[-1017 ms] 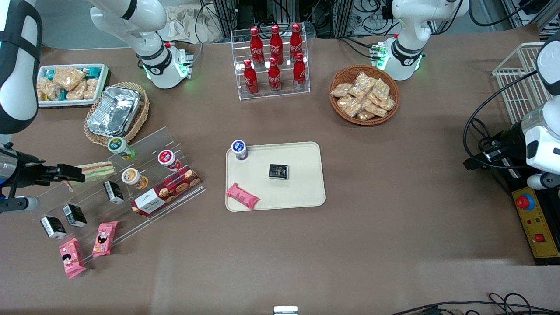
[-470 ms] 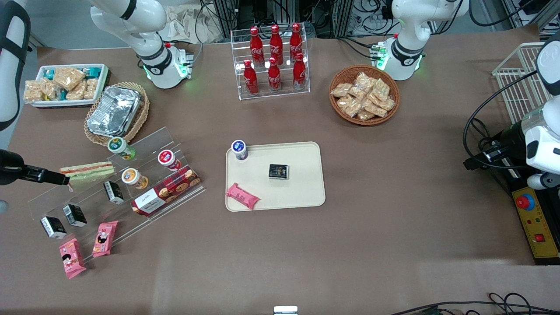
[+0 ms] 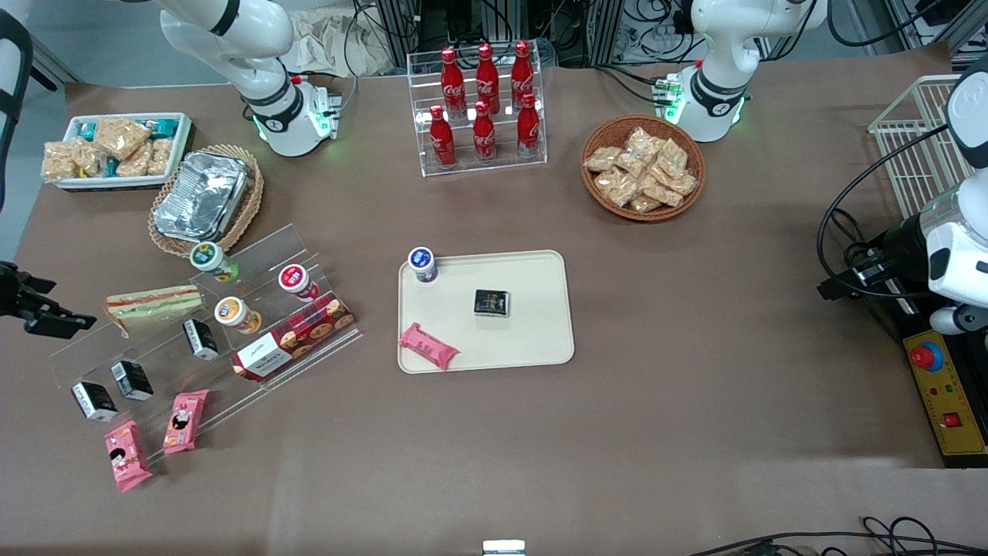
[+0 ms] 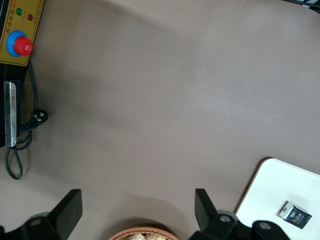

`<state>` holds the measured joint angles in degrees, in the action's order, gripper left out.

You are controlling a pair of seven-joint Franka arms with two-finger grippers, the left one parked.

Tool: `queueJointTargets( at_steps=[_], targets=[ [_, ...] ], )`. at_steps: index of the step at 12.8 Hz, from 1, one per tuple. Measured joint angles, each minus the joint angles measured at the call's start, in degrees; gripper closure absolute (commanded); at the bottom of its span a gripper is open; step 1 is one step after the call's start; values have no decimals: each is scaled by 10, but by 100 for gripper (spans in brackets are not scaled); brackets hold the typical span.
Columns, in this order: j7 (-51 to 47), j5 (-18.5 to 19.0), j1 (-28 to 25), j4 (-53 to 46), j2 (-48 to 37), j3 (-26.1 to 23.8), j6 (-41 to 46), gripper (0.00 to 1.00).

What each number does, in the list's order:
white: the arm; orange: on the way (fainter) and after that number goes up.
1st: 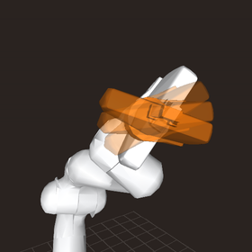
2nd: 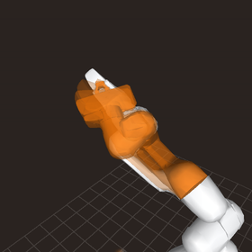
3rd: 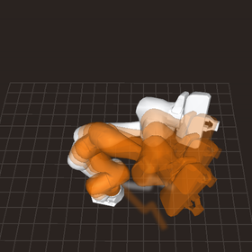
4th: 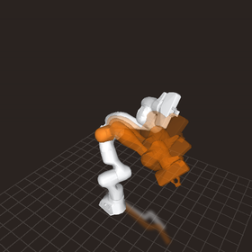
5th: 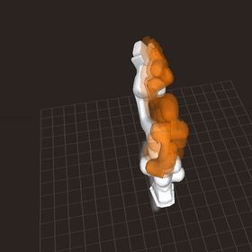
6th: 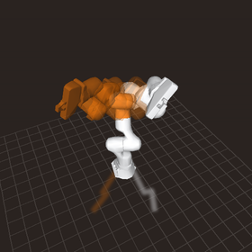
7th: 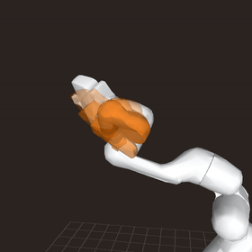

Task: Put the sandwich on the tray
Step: 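Close the right gripper on the wrapped triangular sandwich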

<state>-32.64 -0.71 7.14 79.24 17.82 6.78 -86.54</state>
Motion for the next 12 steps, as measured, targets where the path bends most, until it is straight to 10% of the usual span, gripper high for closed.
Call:
queueJointTargets(
  at_steps=[12],
  targets=[
    [-78,-30,37,106,18,2,-70,2]
  ],
)
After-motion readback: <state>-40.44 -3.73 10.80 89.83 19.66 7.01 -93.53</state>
